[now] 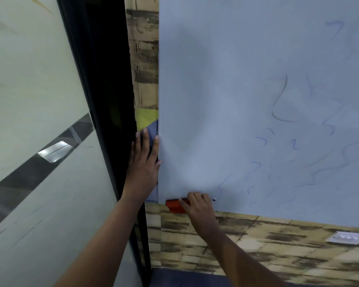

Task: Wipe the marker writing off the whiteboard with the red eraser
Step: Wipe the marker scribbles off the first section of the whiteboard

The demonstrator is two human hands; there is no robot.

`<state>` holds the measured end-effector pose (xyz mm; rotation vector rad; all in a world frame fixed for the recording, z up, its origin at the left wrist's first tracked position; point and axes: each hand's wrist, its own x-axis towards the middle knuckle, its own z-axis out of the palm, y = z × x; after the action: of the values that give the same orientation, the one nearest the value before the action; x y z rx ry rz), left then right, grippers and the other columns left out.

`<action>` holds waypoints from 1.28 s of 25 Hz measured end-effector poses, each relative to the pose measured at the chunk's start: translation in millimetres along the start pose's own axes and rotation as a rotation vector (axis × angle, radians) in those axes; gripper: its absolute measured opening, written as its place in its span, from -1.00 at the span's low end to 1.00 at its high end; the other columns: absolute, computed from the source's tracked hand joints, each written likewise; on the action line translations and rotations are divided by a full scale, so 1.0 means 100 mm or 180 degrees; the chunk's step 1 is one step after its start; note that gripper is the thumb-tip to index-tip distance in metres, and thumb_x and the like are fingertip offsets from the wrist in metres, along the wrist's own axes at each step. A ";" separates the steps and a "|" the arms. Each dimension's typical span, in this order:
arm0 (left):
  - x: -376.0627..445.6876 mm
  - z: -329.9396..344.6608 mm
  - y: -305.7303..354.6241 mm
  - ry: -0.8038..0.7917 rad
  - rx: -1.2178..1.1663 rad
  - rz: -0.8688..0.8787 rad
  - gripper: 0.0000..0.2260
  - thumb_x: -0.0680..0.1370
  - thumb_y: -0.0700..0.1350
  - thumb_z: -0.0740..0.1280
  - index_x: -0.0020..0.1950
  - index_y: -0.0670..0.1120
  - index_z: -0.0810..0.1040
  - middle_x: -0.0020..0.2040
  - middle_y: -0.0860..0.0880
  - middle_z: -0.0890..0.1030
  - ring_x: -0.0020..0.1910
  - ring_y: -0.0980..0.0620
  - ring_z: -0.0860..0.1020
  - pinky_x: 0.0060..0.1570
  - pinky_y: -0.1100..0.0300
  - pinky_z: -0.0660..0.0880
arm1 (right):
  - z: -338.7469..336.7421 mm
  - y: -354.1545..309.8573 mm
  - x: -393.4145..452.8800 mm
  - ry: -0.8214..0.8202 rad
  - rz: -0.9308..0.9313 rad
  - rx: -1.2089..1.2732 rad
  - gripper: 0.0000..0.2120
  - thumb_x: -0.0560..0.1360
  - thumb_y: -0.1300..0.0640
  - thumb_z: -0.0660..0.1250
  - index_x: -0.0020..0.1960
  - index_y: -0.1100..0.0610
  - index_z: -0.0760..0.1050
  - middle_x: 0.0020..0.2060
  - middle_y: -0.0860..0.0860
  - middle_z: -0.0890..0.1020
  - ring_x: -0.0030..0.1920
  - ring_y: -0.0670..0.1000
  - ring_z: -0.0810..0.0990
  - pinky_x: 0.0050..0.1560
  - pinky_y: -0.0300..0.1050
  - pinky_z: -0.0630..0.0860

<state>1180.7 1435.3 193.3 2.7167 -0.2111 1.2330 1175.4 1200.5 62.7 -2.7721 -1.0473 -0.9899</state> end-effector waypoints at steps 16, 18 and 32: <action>0.02 0.02 -0.02 0.0079 -0.0086 0.0010 -0.26 0.66 -0.13 0.41 0.71 -0.19 0.05 0.68 -0.31 -0.01 0.66 -0.35 -0.05 0.62 -0.31 0.10 | -0.46 0.10 0.42 0.0289 0.0345 0.0341 -0.57 0.39 0.03 0.60 0.23 0.04 0.63 -0.03 0.07 0.55 -0.01 0.13 0.52 -0.04 0.05 0.39; 0.03 0.01 -0.02 0.0081 -0.0096 0.0021 -0.27 0.65 -0.14 0.42 0.70 -0.19 0.08 0.68 -0.32 0.01 0.66 -0.35 -0.05 0.61 -0.31 0.10 | -0.13 0.12 0.11 -0.0143 -0.0111 0.0015 -0.54 0.34 0.16 0.61 0.22 0.06 0.62 -0.03 0.10 0.54 -0.01 0.16 0.49 -0.06 0.05 0.39; -0.20 0.10 0.47 -0.0029 -0.0209 -0.0023 -0.27 0.68 -0.15 0.40 0.70 -0.26 0.05 0.66 -0.45 0.00 0.67 -0.42 -0.01 0.57 -0.45 0.11 | -1.06 0.38 0.15 0.1944 0.3908 0.2724 -0.56 0.38 -0.04 0.65 0.10 0.12 0.56 -0.03 -0.03 0.71 -0.06 -0.16 0.72 -0.12 -0.27 0.66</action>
<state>1165.6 1388.7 175.5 2.6656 -0.2384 1.1904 1147.4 1155.9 163.8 -1.6318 0.3156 -0.7575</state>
